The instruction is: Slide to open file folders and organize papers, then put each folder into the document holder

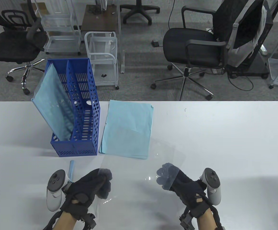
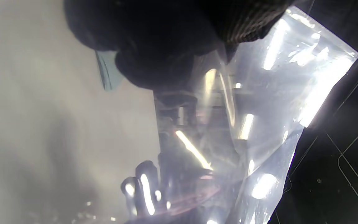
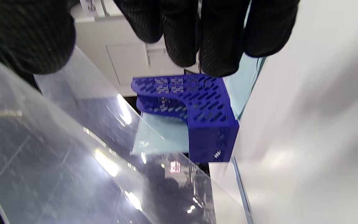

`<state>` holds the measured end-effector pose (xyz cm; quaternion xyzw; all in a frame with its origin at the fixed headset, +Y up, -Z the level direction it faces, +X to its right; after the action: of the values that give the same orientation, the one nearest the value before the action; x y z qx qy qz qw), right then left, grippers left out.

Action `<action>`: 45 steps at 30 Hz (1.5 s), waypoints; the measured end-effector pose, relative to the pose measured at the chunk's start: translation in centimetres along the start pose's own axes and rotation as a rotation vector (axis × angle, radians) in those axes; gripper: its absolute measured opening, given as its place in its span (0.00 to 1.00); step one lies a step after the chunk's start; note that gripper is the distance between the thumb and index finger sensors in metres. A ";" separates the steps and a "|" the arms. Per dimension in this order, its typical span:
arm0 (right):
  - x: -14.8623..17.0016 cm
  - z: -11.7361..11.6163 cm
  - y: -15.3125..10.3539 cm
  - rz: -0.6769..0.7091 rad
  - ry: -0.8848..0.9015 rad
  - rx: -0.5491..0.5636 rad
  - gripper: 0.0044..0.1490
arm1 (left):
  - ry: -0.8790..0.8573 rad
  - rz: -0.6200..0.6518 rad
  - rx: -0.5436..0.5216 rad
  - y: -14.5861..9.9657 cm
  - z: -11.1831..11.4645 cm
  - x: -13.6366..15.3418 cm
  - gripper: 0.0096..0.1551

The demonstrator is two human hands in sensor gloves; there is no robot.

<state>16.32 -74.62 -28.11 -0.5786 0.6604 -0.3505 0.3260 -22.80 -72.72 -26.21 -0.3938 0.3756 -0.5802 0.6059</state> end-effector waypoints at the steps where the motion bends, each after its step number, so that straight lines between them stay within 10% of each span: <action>1: -0.2 -0.6 0.2 0.002 -0.011 -0.034 0.53 | -0.006 -0.012 -0.001 0.1 0.1 0.2 0.24; 5: -1.2 -1.5 0.4 0.024 -0.106 0.110 0.28 | 0.036 -0.074 -0.011 0.2 0.3 1.0 0.24; 14: -1.3 -1.8 0.4 -0.010 -0.183 0.139 0.26 | 0.374 -0.200 -0.144 -0.4 1.7 1.2 0.48; 22: 0.2 -2.9 1.1 -0.126 -0.250 0.106 0.26 | 0.685 -0.164 -0.152 -0.9 4.9 -0.3 0.48; 29: 0.7 -4.6 1.6 -0.186 -0.327 0.111 0.26 | 0.261 -0.001 0.179 0.2 8.7 1.3 0.40; 38: 0.1 -7.2 2.0 -0.207 -0.575 0.188 0.27 | 0.333 -0.118 0.107 -0.2 9.3 1.9 0.51; 45: 0.3 -8.1 2.4 -0.203 -0.620 0.149 0.27 | 0.393 -0.181 -0.029 -0.2 8.4 2.2 0.34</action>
<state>8.27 -74.06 -25.74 -0.6952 0.4412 -0.2360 0.5161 -15.08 -74.55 -22.61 -0.3138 0.4579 -0.6925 0.4608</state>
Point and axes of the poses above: the tracker on the back of each hand, its own x axis roughly to the little-finger side, its own y axis roughly from the wrist to the fingertips, z = x × y, the point moved 1 cm from there along y, roughly from the wrist to the fingertips, and after that the axes turned 5 degrees about z, right-handed, at the moved point
